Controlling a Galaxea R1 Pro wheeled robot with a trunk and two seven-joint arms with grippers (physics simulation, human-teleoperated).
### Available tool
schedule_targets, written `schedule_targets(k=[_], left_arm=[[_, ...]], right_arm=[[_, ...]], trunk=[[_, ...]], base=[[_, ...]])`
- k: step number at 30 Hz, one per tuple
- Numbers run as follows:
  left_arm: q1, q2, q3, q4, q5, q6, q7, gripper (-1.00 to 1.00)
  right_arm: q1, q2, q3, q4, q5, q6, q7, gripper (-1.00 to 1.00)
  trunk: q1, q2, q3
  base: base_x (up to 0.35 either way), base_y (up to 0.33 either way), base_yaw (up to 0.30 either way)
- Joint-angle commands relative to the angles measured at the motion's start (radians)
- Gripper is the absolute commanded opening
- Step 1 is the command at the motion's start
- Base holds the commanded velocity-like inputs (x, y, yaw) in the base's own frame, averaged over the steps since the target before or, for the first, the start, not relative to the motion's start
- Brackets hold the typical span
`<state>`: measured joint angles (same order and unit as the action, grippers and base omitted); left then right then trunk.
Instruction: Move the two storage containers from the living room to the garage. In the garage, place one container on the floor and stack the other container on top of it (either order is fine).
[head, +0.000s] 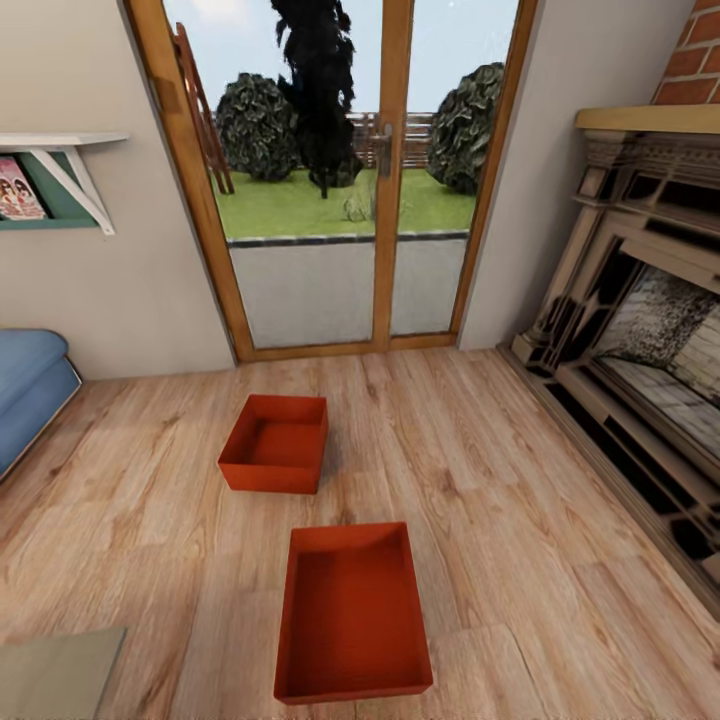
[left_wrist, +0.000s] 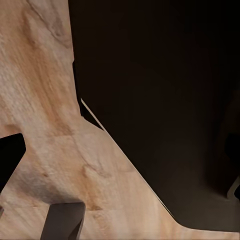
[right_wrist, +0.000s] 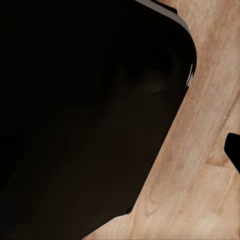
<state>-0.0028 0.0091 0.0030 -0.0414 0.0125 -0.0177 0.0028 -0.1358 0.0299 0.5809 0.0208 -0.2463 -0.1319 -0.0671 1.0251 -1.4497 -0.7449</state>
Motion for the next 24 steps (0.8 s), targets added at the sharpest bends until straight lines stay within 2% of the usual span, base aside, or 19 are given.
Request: schedule_targets(k=[1,24], left_arm=[[0.000,0.000,0.000,0.000,0.001,-0.002,0.000,1.00],[0.000,0.000,0.000,0.001,0.001,-0.002,0.000,1.00]], right_arm=[[-0.001,0.001,0.009,0.002,-0.009,-0.005,-0.002,1.00],[-0.001,0.001,0.010,0.002,-0.008,-0.005,-0.002,1.00]], trunk=[[0.000,0.000,-0.002],[0.000,0.000,-0.039]], base=[[0.000,0.000,0.000],[0.000,0.000,0.000]])
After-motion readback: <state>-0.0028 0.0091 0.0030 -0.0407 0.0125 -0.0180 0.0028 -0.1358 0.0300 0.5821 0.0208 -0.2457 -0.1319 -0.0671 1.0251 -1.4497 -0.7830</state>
